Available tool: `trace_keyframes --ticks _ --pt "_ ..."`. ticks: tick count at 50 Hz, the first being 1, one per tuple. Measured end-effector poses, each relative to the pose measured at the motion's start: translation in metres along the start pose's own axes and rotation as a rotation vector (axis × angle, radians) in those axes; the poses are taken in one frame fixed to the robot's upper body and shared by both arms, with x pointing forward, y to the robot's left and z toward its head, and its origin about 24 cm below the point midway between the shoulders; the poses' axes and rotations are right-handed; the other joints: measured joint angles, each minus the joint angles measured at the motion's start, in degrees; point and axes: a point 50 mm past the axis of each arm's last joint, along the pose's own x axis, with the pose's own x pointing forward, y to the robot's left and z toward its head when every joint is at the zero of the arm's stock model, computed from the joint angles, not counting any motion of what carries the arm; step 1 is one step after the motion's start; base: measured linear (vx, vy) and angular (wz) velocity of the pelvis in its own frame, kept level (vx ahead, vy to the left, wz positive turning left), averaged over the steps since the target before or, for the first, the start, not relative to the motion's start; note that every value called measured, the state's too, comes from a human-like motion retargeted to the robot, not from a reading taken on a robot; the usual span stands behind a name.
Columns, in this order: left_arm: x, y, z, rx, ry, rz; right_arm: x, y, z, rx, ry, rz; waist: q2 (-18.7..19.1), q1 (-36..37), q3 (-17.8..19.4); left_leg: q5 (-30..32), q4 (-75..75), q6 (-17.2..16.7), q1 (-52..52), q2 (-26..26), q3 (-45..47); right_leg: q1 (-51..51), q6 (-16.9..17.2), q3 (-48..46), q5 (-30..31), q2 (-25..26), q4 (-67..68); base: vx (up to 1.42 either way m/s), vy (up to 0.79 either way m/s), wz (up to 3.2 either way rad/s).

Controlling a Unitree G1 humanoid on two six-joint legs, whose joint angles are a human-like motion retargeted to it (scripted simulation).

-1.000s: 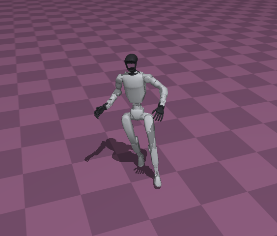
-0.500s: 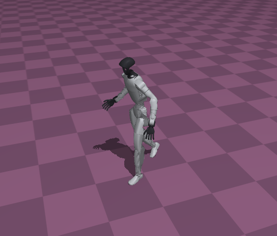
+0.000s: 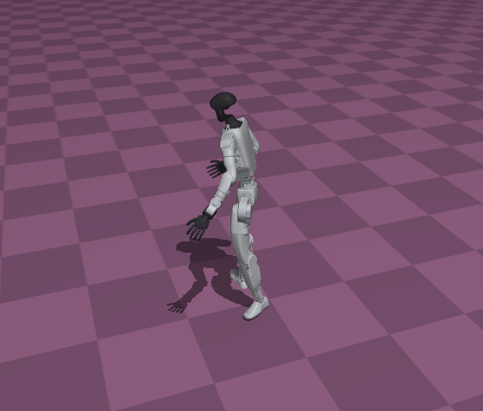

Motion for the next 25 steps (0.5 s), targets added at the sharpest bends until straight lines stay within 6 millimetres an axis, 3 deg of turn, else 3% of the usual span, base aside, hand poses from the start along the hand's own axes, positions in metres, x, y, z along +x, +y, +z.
trace_keyframes --ticks 3,5,7,10,12,15,17,20,23,25 --pt "-0.004 -0.010 -0.007 -0.039 0.044 -0.018 0.000 -0.007 -0.002 0.036 0.021 -0.019 -0.90 0.02 -0.20 -0.25 8.83 4.84 1.93 1.80 1.36 2.24 -0.97 4.49 -2.69 -2.06 1.04 0.33 -0.19 -0.98" --pt "-0.009 -0.023 -0.011 -0.064 0.065 -0.057 0.003 -0.014 0.000 0.055 0.020 -0.037 -0.63 0.90 0.60 -0.51 18.56 7.39 0.32 5.39 -4.45 1.49 -0.29 7.60 -6.49 -4.57 8.90 0.32 -0.17 -1.38" --pt "-0.017 -0.040 -0.013 -0.102 0.069 -0.117 0.007 -0.018 0.003 0.050 0.025 -0.052 -0.12 3.17 1.26 -0.28 23.76 4.13 -4.39 4.20 -19.33 -0.59 2.46 12.46 -9.04 -5.44 15.57 0.28 -0.14 -1.97" --pt "-0.035 -0.066 -0.025 -0.040 0.055 -0.276 0.008 -0.025 0.006 0.029 0.016 -0.058 1.26 4.71 1.34 -0.29 26.43 -1.50 -10.67 -1.49 -39.59 -0.50 3.66 18.77 -10.19 -3.48 17.42 0.28 -0.11 -1.85" --pt "-0.046 -0.081 -0.027 0.041 0.024 -0.407 0.010 -0.025 0.009 0.021 0.008 -0.038 1.51 5.01 1.41 -1.82 23.99 -1.62 -11.36 -2.43 -41.25 -0.60 4.26 22.30 -10.79 -2.62 18.38 0.27 -0.12 -1.58" --pt "-0.059 -0.099 -0.027 0.178 -0.026 -0.577 0.012 -0.026 0.012 0.016 0.004 -0.002 1.91 4.73 1.41 -5.11 17.57 0.89 -11.00 -1.14 -36.03 -0.69 4.27 26.67 -11.84 -1.36 19.85 0.27 -0.10 -1.32" --pt "-0.068 -0.106 -0.033 0.290 -0.051 -0.663 0.010 -0.028 0.011 0.019 0.008 0.007 3.21 3.58 1.28 -5.43 14.23 2.48 -11.75 -0.12 -33.34 2.60 1.42 28.08 -11.84 1.35 15.75 0.27 -0.09 -1.06" --pt "-0.077 -0.115 -0.039 0.359 -0.060 -0.724 0.008 -0.033 0.005 0.027 0.033 -0.007 4.98 2.71 1.28 -2.84 6.39 0.72 -12.08 -0.79 -32.15 6.07 -0.17 31.03 -11.71 4.84 12.20 0.28 -0.08 -1.19" --pt "-0.080 -0.116 -0.046 0.339 -0.026 -0.715 0.003 -0.039 -0.003 0.018 0.062 -0.034 5.11 4.14 0.64 2.21 -0.35 -1.13 -13.13 -1.95 -32.80 4.32 2.02 35.12 -13.30 6.04 18.10 0.30 -0.07 -1.47" --pt "-0.082 -0.115 -0.053 0.336 -0.003 -0.704 0.001 -0.043 -0.007 -0.006 0.075 -0.054 6.27 4.43 1.22 5.72 -3.09 -3.56 -13.29 -1.96 -33.92 8.75 0.38 37.99 -12.42 8.61 13.07 0.31 -0.05 -1.30"
